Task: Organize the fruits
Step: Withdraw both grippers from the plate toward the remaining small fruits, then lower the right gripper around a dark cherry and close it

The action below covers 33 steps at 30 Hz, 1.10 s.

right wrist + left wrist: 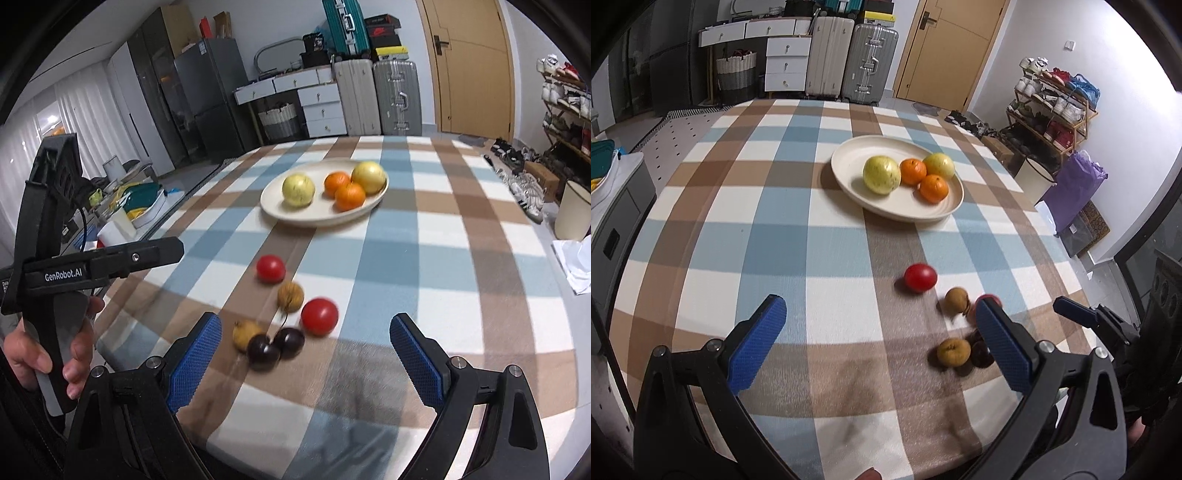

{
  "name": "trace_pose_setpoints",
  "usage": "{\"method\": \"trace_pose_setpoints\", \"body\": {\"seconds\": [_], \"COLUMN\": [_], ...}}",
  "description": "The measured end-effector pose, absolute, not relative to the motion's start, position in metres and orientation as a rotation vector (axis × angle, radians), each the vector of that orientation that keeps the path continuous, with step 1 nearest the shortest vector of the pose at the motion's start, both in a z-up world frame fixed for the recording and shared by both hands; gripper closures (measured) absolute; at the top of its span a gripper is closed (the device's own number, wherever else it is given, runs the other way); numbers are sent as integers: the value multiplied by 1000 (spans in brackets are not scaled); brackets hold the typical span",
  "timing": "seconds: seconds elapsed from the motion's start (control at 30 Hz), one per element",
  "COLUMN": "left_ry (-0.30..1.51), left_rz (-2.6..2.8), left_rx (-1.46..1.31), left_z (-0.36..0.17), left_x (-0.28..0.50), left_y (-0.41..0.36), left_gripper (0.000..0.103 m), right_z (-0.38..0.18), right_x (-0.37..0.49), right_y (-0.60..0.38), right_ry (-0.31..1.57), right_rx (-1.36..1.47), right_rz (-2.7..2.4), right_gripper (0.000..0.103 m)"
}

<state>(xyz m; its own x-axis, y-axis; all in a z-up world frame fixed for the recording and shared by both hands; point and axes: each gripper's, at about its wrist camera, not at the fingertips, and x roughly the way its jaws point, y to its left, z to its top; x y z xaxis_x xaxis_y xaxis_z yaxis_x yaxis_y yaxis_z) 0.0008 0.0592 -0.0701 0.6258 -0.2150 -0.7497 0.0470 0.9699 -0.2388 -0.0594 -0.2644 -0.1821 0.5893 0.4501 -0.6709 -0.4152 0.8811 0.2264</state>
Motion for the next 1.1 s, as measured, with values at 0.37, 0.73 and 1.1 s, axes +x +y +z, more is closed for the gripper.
{"method": "trace_pose_setpoints", "body": {"seconds": [0.37,0.73,1.1], "left_ry": [922,942,953], "left_rz": [-131,-115,-107], "left_rx": [-227,-251,-266], "left_z": [-87,-98,-104], "left_x": [5,10,11], "left_y": [71,80,84], "left_gripper": [1,1,1], "right_z": [-214,-226,-223], "right_x": [-56,-53,-60], "right_y": [-252,-245,-234], "right_ry": [891,948,934], "right_rx": [64,146,120], "right_rz": [544,621,637], "right_gripper": [12,31,51]}}
